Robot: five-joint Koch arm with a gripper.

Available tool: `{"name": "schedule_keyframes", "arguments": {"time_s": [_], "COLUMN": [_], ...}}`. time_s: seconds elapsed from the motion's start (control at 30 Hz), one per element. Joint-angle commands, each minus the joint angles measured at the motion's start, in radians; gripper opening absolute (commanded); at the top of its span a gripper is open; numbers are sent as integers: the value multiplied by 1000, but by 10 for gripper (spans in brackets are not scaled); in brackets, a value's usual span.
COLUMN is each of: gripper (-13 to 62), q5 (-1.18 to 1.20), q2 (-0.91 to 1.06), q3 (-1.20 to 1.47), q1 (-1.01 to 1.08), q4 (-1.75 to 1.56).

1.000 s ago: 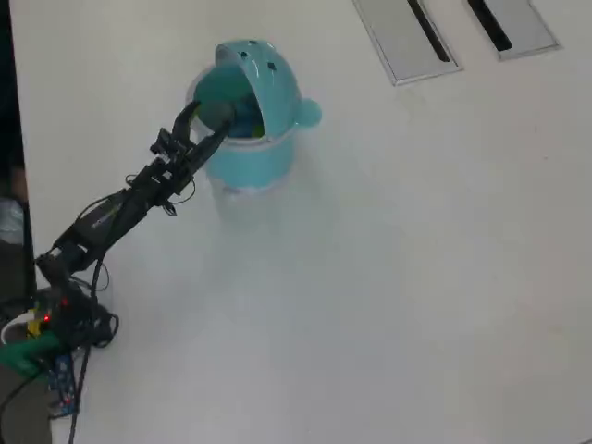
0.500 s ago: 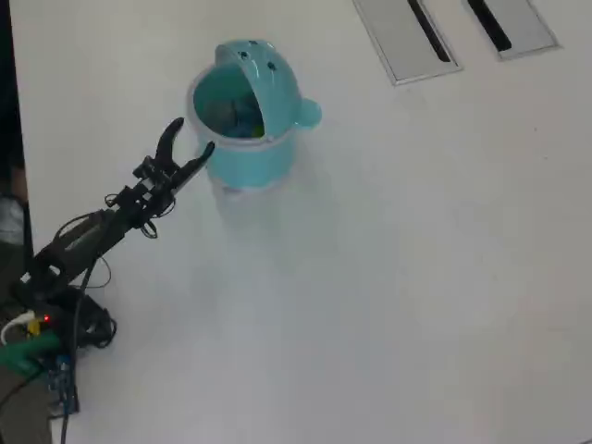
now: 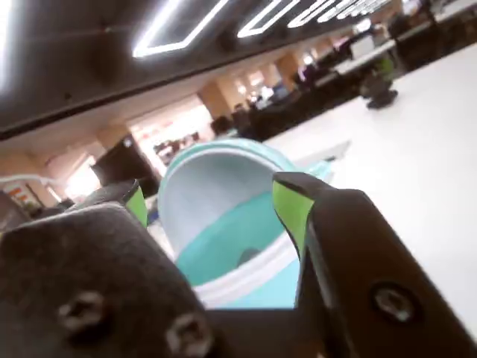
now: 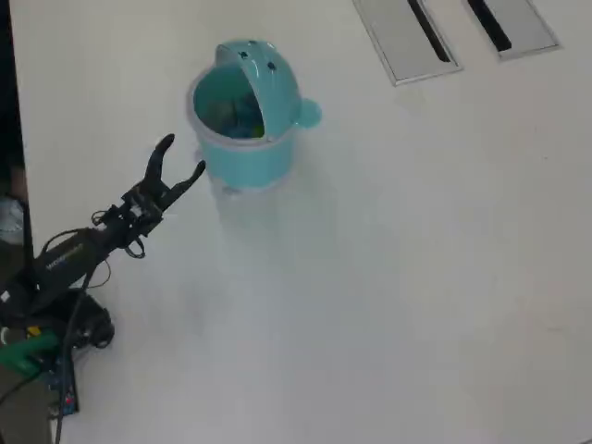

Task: Grasp RGB lego blocks and put them in the bin one by one.

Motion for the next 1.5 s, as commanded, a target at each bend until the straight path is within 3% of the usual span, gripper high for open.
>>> {"name": "schedule_keyframes", "arguments": {"time_s": [0.0, 0.67, 1.47], "gripper": [317, 317, 317], "q5": [35, 380, 660], "q2": [55, 299, 314], "q3": [-23, 261, 747], "q1": [14, 141, 431], "q4": [-80, -138, -571]}}
